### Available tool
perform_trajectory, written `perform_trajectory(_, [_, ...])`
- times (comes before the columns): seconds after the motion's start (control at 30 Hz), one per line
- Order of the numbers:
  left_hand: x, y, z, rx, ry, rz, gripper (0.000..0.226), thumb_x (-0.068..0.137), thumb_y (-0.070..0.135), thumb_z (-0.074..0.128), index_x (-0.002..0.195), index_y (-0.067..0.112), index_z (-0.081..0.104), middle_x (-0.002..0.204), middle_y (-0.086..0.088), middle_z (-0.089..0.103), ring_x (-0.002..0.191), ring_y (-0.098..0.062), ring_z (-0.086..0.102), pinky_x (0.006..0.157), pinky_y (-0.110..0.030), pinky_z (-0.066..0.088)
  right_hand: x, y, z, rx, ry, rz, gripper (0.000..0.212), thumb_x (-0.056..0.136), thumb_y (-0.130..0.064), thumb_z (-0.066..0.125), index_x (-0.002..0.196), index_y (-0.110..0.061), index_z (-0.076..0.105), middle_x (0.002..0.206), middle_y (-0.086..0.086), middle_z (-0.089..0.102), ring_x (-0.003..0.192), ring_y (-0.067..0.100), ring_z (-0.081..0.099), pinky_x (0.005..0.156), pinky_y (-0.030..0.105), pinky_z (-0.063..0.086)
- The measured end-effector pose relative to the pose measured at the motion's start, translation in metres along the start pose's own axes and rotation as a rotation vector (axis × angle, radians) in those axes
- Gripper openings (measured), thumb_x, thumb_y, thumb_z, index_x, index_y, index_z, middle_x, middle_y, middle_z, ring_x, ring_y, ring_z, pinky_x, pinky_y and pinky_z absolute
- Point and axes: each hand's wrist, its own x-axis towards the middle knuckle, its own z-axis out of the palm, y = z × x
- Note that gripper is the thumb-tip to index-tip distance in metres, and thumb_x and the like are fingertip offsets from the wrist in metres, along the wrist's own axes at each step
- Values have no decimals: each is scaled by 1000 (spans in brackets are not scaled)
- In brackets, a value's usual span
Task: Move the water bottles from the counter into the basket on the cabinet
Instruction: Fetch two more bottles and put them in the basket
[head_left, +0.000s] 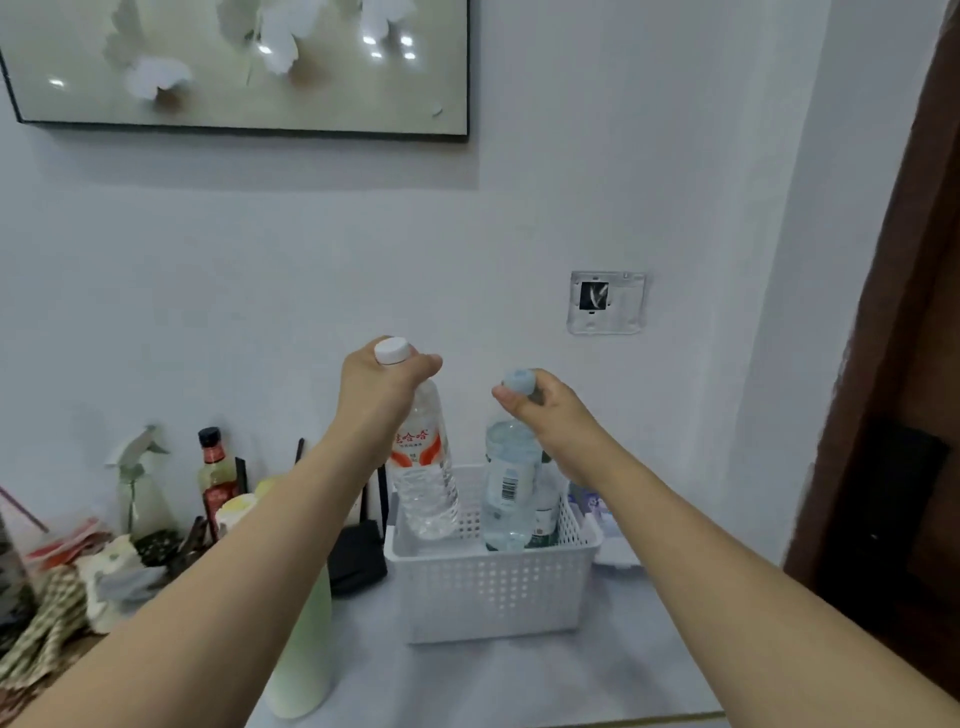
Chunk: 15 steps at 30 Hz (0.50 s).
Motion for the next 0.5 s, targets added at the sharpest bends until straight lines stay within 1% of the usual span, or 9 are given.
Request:
perform_trajectory(0.03, [7, -6, 4, 30, 5, 12, 22, 74, 20, 78, 68, 15, 58, 61, 0, 56, 56, -15, 54, 58, -30, 46, 13, 8, 1, 1, -18, 8, 28, 90, -29, 67, 113, -16, 60, 109, 0, 66, 104, 15, 62, 94, 36, 50])
perform_trajectory(0.07, [15, -12, 8, 63, 8, 25, 21, 73, 20, 78, 66, 16, 58, 59, 2, 57, 53, -12, 54, 57, -29, 46, 27, 16, 1, -7, -41, 16, 30, 89, -30, 67, 114, -15, 60, 111, 2, 66, 104, 16, 62, 92, 34, 51])
perform_trajectory(0.13, [29, -25, 16, 110, 24, 38, 20, 70, 20, 77, 63, 17, 59, 56, 5, 58, 50, -8, 54, 55, -27, 45, 51, 31, 3, -21, -91, 22, 30, 89, -29, 68, 113, -14, 61, 112, 5, 67, 101, 14, 63, 85, 27, 52])
perform_trajectory(0.2, [42, -40, 24, 120, 46, 33, 18, 68, 22, 76, 62, 16, 59, 57, 3, 59, 51, -9, 55, 55, -28, 46, 73, 47, 5, -39, -129, 28, 27, 89, -27, 68, 112, -14, 62, 112, 5, 68, 99, 13, 64, 83, 25, 52])
perform_trajectory(0.3, [59, -65, 32, 139, 74, 10, 23, 65, 23, 73, 68, 4, 59, 61, -2, 59, 54, -14, 54, 56, -31, 46, 98, 74, 4, -116, -185, 59, 27, 88, -25, 69, 111, -14, 62, 111, 4, 68, 104, 16, 64, 86, 26, 51])
perform_trajectory(0.37, [68, -85, 37, 161, 81, -3, 28, 65, 22, 71, 73, -2, 58, 61, -4, 57, 55, -15, 52, 56, -31, 44, 112, 92, 1, -199, -236, 88, 26, 86, -26, 71, 107, -15, 63, 111, 5, 69, 105, 18, 64, 90, 32, 52])
perform_trajectory(0.43, [75, -106, 40, 188, 78, -32, 27, 66, 20, 70, 74, -3, 57, 60, -4, 55, 56, -16, 50, 56, -33, 44, 123, 108, -1, -296, -300, 115, 27, 83, -27, 73, 105, -14, 63, 109, 6, 69, 103, 20, 65, 91, 36, 51])
perform_trajectory(0.5, [84, -130, 43, 211, 76, -84, 22, 66, 19, 71, 70, 1, 58, 57, -1, 56, 54, -15, 50, 55, -32, 44, 132, 126, -2, -401, -375, 125, 30, 80, -32, 75, 103, -19, 63, 105, 1, 68, 100, 18, 63, 88, 35, 50])
